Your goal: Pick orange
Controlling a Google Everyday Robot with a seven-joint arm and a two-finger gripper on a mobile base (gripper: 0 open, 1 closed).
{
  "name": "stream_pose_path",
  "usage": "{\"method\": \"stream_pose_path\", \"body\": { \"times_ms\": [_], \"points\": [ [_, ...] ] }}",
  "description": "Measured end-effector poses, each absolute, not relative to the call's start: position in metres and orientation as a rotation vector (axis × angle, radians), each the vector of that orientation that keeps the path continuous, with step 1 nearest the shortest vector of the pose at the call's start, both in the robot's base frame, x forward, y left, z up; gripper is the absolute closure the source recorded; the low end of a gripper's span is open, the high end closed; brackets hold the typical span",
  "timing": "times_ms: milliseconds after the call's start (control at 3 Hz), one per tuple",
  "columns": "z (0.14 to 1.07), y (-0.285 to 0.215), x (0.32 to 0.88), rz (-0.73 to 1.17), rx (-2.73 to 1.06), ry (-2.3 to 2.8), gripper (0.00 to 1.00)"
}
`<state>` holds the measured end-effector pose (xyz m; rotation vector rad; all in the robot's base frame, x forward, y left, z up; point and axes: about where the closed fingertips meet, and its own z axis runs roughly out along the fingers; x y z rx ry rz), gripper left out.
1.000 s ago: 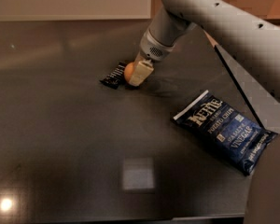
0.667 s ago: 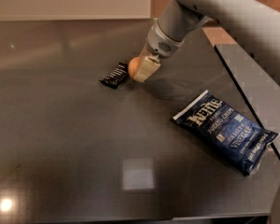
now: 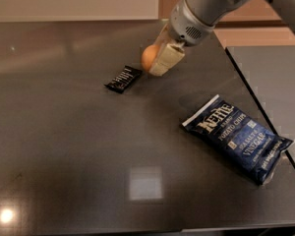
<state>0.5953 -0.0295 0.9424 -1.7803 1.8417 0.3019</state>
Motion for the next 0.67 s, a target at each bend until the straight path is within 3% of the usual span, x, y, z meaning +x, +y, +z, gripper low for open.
{"method": "stream_pose_path", "body": {
  "times_ms": [667],
  "points": [
    [0.9843, -0.0374, 0.5773, 0.304, -1.797, 1.756, 1.0]
  ]
}}
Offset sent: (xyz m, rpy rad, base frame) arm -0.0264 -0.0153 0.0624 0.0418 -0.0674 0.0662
